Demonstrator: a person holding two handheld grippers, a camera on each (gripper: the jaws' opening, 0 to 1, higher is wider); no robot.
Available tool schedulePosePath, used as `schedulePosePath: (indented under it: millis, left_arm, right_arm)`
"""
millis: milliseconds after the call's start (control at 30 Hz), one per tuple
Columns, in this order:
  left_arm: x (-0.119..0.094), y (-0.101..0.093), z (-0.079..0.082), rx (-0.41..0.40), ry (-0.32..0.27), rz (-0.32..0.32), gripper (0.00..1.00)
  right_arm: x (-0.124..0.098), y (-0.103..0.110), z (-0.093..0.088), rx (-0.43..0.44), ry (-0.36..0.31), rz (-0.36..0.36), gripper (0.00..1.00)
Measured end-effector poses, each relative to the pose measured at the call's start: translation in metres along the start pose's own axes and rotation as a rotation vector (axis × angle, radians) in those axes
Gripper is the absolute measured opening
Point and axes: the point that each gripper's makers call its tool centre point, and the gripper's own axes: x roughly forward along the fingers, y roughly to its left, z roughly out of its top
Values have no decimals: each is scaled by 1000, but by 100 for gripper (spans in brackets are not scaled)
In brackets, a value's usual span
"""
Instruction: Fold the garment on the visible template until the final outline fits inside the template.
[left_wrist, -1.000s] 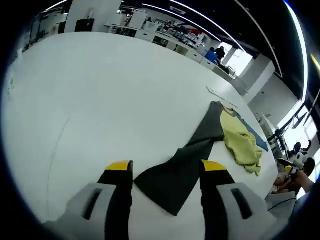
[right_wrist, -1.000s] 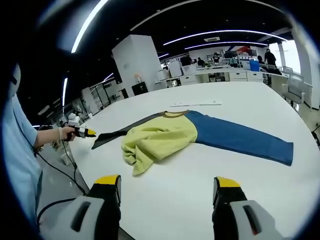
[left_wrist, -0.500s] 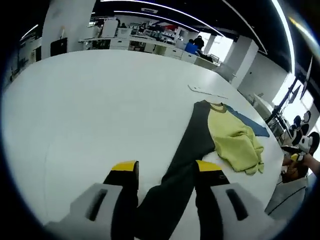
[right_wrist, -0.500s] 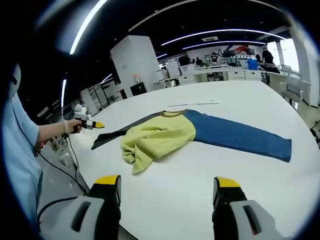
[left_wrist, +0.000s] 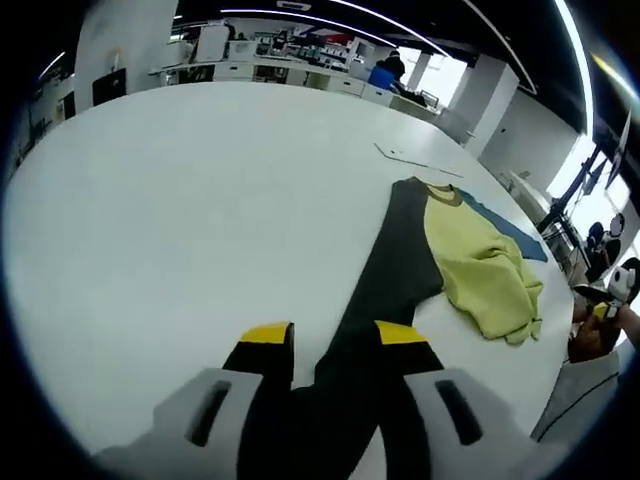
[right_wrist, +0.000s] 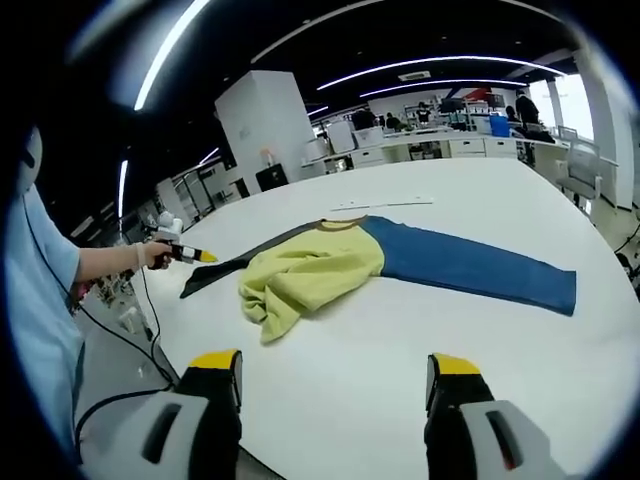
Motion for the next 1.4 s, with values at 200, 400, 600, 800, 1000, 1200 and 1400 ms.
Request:
schedulePosePath:
  millis: [200,400,600,800,1000,1200,1400]
  left_arm:
    - [6,-4,-11,66,42,11,23]
    - [13,-3,-12,165,36,39,18]
    - [15,-6,-14,144,57,38,3]
    - [8,-4,0,123,37,42,1]
    - [-8,-14,24,161,-30,33,1]
    - [-24,-37,37,230,-63,14,1]
    - [-37,-69,40,288,-97,-22,0]
  right_arm:
    - [1,0,1,3,-2,1,75]
    - [0,-1,-1,8,-2,-3,75]
    - [-2,-2,-4,11,-1,-8,75]
    - [-3,-2,-6,18,-4,-12,75]
    - [-3,-1,-4,19,-10,-12,75]
    - [-1,1,-3,13,-12,-6,74]
    - [0,4,-4,13,-10,2,74]
